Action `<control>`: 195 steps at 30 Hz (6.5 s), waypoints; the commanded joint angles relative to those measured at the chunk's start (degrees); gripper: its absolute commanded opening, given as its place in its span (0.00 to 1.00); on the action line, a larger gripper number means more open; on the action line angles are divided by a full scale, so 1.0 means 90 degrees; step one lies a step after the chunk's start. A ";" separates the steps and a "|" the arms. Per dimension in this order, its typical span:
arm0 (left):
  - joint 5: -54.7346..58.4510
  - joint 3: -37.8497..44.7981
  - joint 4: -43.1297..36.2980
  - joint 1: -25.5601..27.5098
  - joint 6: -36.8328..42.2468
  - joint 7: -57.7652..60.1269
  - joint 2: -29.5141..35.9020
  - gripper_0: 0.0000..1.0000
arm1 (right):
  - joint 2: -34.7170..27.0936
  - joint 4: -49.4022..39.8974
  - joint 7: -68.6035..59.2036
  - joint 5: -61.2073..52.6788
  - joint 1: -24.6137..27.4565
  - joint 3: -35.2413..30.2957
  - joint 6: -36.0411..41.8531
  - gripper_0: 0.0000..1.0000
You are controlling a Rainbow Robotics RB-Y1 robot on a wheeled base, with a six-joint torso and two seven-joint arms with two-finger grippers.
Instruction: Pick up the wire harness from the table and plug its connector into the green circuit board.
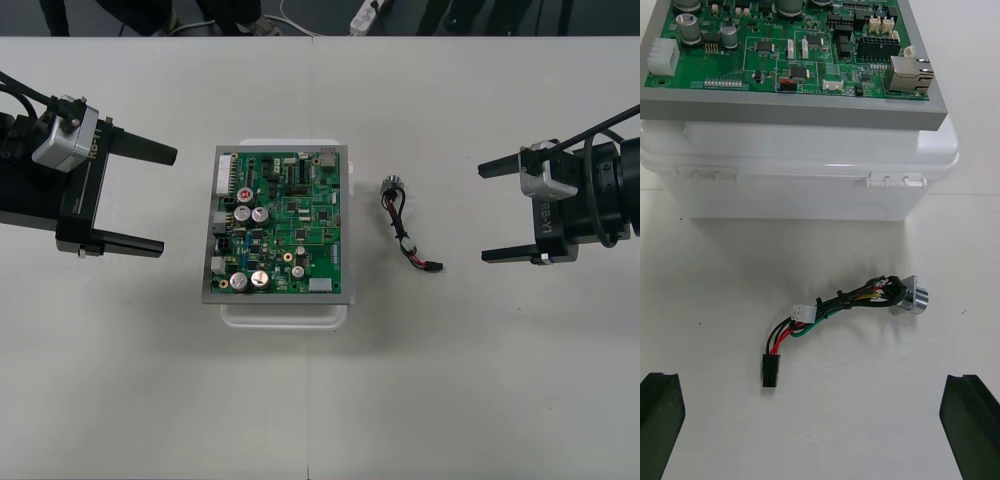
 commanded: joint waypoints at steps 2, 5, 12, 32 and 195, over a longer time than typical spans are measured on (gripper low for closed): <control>0.0102 -0.0089 -0.0031 0.0027 -0.0185 0.0136 0.0252 1.00 | -0.0240 -0.0023 0.0078 -0.0084 -0.0075 -0.0211 -0.0014 1.00; 0.0102 -0.0089 -0.0031 0.0027 -0.0185 0.0136 0.0252 1.00 | -0.0240 -0.0023 0.0078 -0.0084 -0.0075 -0.0211 -0.0014 1.00; 0.0102 -0.0089 -0.0031 0.0027 -0.0185 0.0136 0.0252 1.00 | -0.0240 -0.0023 0.0078 -0.0084 -0.0075 -0.0211 -0.0014 1.00; 0.0102 -0.0089 -0.0031 0.0027 -0.0185 0.0136 0.0252 1.00 | -0.0240 -0.0023 0.0078 -0.0084 -0.0075 -0.0211 -0.0014 1.00; -0.0669 -0.1642 0.0731 -0.3205 0.0342 0.2353 -0.1067 1.00 | -0.0035 0.0134 -0.3614 0.4946 -0.1120 0.4125 -0.0014 1.00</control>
